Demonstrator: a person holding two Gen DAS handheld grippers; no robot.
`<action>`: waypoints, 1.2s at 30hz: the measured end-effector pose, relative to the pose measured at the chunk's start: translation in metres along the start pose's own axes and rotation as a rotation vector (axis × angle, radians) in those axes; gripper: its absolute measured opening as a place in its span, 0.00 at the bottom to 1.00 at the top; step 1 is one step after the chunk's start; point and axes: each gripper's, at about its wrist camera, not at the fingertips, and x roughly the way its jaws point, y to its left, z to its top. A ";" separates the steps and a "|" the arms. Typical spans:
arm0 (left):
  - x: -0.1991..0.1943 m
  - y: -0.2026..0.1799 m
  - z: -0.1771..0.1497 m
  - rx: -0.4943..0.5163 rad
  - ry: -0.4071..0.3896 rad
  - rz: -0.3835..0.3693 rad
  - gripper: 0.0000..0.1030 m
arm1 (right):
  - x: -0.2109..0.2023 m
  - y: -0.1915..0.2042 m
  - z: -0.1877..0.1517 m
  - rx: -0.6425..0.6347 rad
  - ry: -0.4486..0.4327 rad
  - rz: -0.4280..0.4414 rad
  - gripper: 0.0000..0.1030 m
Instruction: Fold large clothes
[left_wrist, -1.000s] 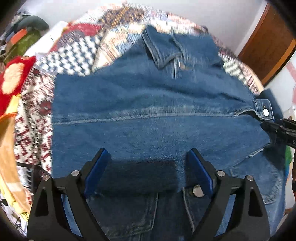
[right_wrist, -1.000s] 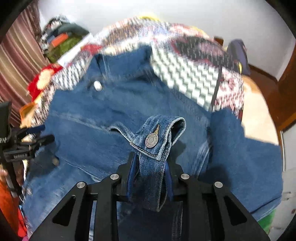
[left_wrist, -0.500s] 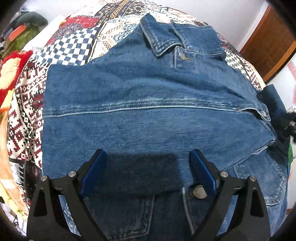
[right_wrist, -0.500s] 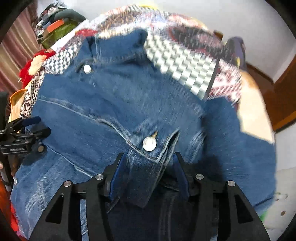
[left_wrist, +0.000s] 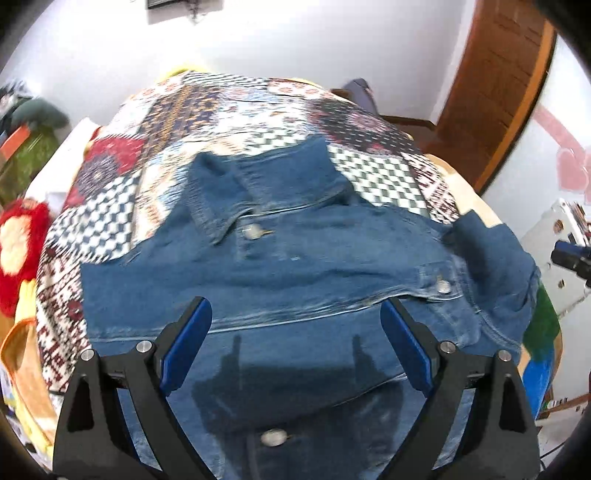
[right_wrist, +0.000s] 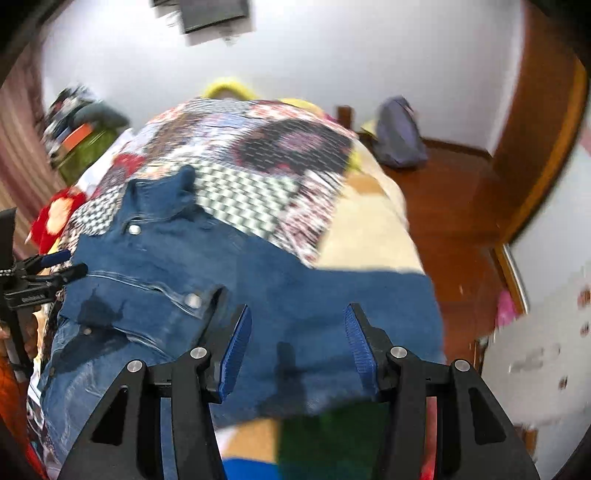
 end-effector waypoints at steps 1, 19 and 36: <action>0.004 -0.010 0.002 0.017 0.012 -0.004 0.90 | 0.003 -0.013 -0.008 0.036 0.015 0.000 0.48; 0.083 -0.072 -0.018 0.130 0.222 -0.027 0.90 | 0.058 -0.140 -0.059 0.611 0.073 0.265 0.48; 0.037 -0.051 -0.006 0.110 0.108 -0.002 0.90 | 0.037 -0.113 -0.007 0.531 -0.084 0.190 0.14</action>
